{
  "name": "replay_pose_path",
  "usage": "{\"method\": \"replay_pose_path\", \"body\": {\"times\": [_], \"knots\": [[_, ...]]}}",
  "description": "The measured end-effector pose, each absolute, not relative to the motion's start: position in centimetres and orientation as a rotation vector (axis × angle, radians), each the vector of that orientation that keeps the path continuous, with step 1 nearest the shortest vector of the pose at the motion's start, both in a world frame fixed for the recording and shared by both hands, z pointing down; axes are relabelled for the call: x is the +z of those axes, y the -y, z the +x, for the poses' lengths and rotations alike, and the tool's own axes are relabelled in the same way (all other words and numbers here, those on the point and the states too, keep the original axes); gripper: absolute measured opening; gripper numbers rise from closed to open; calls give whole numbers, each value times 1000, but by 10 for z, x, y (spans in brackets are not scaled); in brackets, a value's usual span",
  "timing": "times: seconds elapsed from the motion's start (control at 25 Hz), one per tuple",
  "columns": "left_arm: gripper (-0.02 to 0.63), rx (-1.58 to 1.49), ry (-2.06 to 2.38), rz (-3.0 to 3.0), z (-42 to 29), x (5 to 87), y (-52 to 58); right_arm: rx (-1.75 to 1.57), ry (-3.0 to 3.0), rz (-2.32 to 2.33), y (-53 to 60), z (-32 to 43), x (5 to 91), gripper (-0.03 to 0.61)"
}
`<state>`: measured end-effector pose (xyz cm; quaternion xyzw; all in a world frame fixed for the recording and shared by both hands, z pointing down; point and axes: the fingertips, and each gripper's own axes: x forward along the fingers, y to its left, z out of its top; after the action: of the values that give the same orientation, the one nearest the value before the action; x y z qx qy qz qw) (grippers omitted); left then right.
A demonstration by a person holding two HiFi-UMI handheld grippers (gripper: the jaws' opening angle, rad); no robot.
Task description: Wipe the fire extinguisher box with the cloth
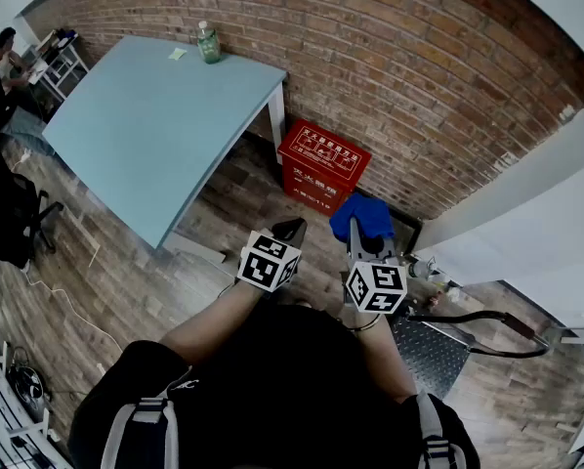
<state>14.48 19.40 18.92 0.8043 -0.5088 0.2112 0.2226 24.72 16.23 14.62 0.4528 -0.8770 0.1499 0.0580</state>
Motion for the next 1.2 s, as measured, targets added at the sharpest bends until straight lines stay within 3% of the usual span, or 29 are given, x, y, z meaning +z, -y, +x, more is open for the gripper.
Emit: {"method": "replay_pose_path", "body": {"times": [0.88,1.2], "knots": [[-3,504,1301,2212,48,196,-34,449,2516,1389,-30,158,155,46],[-3,478,1241,2238,-19,205,19,481,2388,1358,-9,95,175,46]]}}
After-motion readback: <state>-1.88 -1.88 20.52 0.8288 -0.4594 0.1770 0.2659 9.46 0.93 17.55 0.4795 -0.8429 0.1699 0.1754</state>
